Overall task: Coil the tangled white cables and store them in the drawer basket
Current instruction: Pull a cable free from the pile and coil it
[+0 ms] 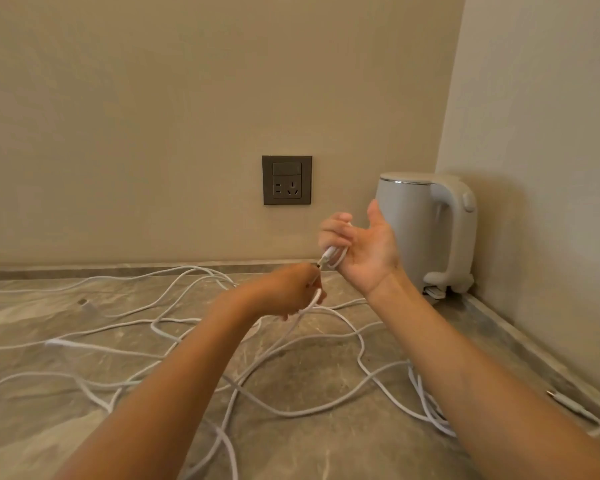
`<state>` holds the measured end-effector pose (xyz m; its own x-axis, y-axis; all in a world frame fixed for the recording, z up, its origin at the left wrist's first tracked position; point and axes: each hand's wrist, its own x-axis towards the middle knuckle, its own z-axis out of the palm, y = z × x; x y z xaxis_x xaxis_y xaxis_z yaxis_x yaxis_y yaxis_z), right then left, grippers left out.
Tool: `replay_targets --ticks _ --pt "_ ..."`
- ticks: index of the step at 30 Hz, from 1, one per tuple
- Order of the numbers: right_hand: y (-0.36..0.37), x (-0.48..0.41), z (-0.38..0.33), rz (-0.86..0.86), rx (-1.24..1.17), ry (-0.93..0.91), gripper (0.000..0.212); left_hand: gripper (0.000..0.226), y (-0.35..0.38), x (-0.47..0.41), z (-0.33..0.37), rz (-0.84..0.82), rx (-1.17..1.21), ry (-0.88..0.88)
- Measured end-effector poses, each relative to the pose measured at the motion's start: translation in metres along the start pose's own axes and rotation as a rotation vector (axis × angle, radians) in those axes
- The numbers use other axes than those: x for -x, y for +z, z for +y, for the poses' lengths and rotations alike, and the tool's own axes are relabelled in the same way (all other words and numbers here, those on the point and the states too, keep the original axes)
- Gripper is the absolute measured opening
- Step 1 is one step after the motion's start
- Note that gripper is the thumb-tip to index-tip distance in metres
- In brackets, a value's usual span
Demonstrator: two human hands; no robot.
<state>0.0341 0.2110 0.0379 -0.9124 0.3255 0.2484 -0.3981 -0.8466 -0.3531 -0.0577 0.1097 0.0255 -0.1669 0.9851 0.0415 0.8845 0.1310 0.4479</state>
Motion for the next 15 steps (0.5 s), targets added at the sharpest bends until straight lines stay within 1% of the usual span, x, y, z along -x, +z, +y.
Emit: replay_targets --ticks 2,4,7,10,13,15 --pt "0.006 0.001 0.001 0.113 0.004 -0.129 0.069 0.014 0.002 0.002 0.003 -0.103 0.001 -0.017" --pt "0.008 0.001 0.003 0.191 0.008 -0.218 0.059 0.011 0.002 0.004 0.008 -0.196 0.002 -0.046" --pt "0.007 0.001 0.006 0.293 0.112 -0.339 0.049 0.015 0.000 0.006 0.013 -0.260 0.008 -0.082" --pt "0.006 -0.001 0.008 0.343 0.301 -0.404 0.050 0.012 -0.006 0.008 0.015 -0.215 0.087 -0.103" --pt "0.001 -0.004 0.012 0.403 0.670 -0.431 0.056 0.009 -0.013 0.010 0.015 -0.126 0.156 -0.135" --pt "-0.004 -0.006 0.014 0.469 0.883 -0.461 0.061 0.013 -0.016 0.009 0.015 -0.042 0.181 -0.153"
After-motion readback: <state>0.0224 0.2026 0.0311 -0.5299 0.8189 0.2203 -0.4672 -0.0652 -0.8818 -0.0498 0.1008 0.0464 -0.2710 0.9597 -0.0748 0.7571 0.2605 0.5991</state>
